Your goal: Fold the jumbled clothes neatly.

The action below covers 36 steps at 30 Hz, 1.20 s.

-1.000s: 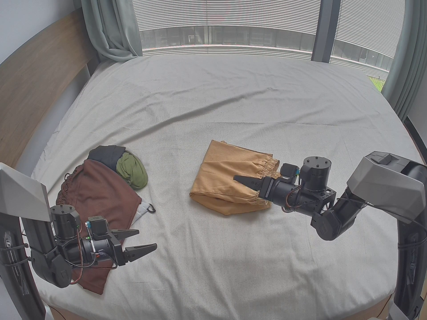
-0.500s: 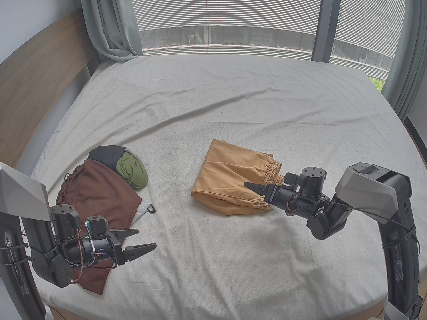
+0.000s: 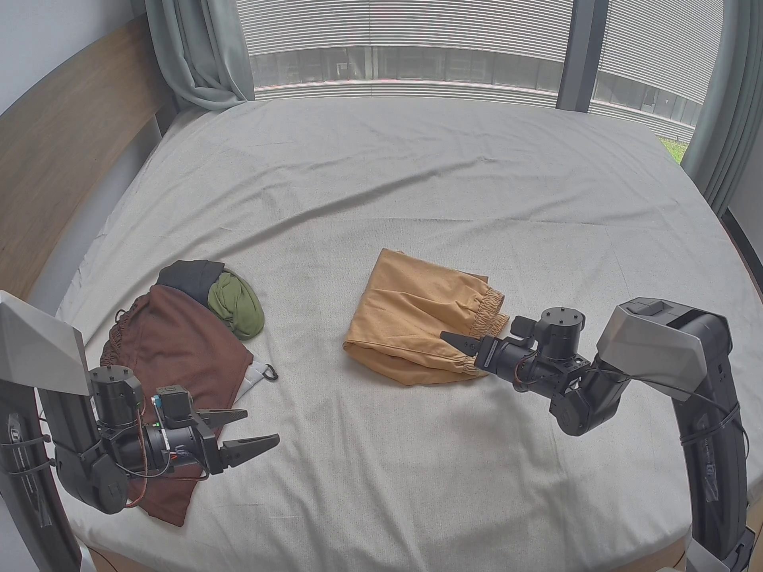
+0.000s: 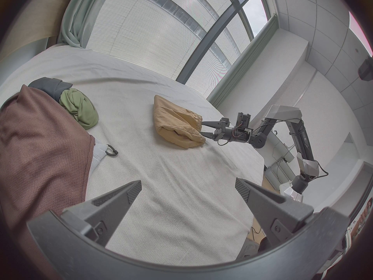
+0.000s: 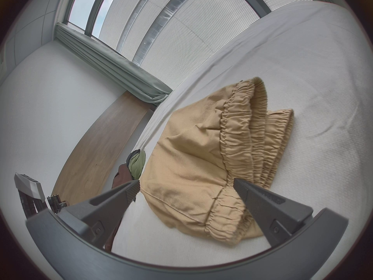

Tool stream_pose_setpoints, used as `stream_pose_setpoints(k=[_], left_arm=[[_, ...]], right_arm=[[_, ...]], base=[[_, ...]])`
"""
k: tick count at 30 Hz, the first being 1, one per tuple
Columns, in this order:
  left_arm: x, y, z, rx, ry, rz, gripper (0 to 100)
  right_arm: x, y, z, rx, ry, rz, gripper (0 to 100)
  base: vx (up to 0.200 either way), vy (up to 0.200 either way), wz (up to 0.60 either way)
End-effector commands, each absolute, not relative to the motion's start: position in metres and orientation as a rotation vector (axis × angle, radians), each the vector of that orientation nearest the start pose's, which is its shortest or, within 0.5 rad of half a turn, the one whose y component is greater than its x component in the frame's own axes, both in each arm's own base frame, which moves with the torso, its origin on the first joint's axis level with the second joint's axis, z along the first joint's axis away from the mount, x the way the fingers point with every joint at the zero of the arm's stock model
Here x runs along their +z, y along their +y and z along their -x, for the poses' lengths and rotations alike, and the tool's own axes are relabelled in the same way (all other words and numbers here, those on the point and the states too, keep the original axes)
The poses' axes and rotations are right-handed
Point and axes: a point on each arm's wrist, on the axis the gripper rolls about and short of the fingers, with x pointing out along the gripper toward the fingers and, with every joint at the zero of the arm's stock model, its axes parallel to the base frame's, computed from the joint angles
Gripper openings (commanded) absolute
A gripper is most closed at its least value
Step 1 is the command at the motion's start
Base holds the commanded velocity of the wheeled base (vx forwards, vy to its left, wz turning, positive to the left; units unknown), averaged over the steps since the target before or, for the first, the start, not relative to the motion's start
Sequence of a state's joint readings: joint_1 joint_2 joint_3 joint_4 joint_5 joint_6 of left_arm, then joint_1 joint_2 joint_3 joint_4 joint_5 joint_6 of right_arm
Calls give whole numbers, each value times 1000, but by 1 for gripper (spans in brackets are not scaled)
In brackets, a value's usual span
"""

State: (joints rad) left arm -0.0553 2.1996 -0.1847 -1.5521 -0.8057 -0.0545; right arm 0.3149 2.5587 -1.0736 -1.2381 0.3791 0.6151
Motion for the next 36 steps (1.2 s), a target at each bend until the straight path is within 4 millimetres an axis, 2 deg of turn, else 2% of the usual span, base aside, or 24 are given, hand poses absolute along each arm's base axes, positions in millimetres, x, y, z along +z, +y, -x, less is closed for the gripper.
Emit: stream_pose_setpoints(k=[1,6,9,12,16,20,24,25,26,27,28,29,31,34,35,36], left_arm=[[15,-32,-253,-843,448,215,100],[24,-35,-251,-870,416,204,100],[28,-37,-246,-904,407,193,100],[27,-39,-241,-951,398,149,100],[32,-42,-236,-994,357,98,100],[45,-45,-228,-1014,320,79,100],[57,-49,-217,-1040,290,68,100],[63,-49,-213,-1051,267,60,100],[63,-49,-213,-1051,267,60,100],[75,-49,-206,-1068,221,48,100],[75,-49,-206,-1068,221,48,100],[84,-47,-196,-1083,191,46,100],[94,-46,-185,-1113,154,44,100],[106,-49,-173,-1172,104,29,100],[106,-49,-173,-1172,104,29,100],[116,-54,-165,-1215,49,4,100]], right_arm=[[21,140,-394,628,374,-592,100],[56,127,-366,633,328,-551,100],[64,119,-350,630,313,-466,100],[63,107,-336,588,296,-335,100],[67,99,-316,542,260,-244,100],[72,91,-291,543,241,-185,100],[73,69,-275,495,232,-102,100],[73,59,-267,469,225,-71,100],[73,59,-267,469,225,-71,100],[81,48,-251,440,216,-71,100],[81,48,-251,440,216,-71,100],[88,39,-236,418,205,-72,100],[95,29,-224,389,182,-68,100],[107,23,-206,389,139,-58,100],[107,23,-206,389,139,-58,100],[116,22,-190,394,98,-50,100]], base=[[0,0,0],[0,0,0],[0,0,0],[0,0,0],[0,0,0],[0,0,0],[0,0,0],[0,0,0],[0,0,0],[0,0,0],[0,0,0],[0,0,0],[0,0,0],[0,0,0],[0,0,0],[0,0,0]])
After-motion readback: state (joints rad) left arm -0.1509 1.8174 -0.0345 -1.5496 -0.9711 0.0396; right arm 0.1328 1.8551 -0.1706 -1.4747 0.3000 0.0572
